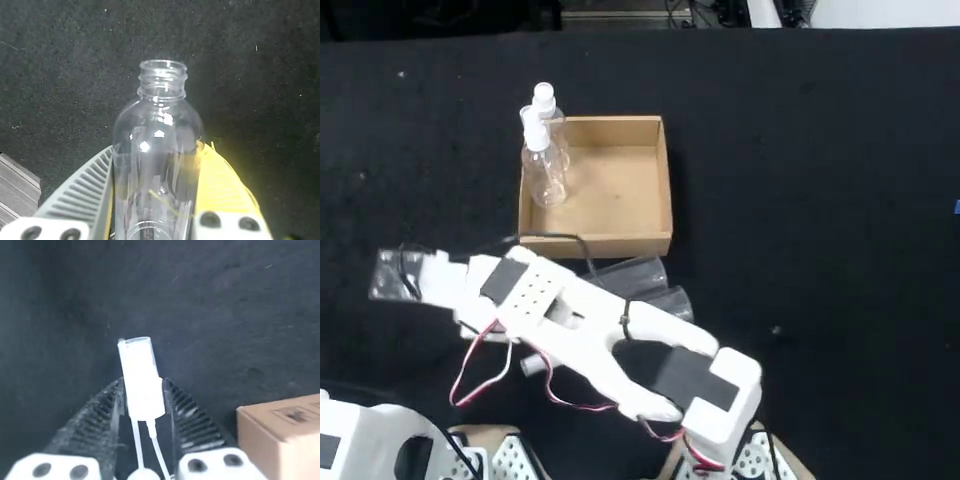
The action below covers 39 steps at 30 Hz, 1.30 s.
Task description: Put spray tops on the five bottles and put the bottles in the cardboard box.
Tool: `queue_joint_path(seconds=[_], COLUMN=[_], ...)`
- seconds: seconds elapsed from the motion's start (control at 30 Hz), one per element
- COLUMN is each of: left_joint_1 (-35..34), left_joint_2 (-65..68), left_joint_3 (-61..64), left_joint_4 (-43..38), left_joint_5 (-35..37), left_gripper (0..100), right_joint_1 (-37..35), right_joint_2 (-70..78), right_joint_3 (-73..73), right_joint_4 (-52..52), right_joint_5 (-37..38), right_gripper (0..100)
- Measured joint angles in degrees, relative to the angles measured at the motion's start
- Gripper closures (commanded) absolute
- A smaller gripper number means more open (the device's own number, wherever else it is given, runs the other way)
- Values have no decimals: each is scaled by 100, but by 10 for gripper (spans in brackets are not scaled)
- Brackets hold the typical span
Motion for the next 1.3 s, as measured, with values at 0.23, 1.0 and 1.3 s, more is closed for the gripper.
queue_joint_path(seconds=[0.23, 1.0, 1.3], left_joint_1=[0, 818, 1442], left_joint_2=[0, 9, -1398], left_joint_3=[0, 220, 721], left_joint_4=[0, 35, 158], left_joint_5=[132, 826, 1407], left_gripper=[971, 971, 971], right_joint_1=[0, 273, 1521], right_joint_2=[-492, -5055, -6549], right_joint_3=[-413, 563, 677], right_joint_4=[0, 149, 149], right_joint_5=[-1002, -2356, -2716], right_gripper=[967, 967, 967])
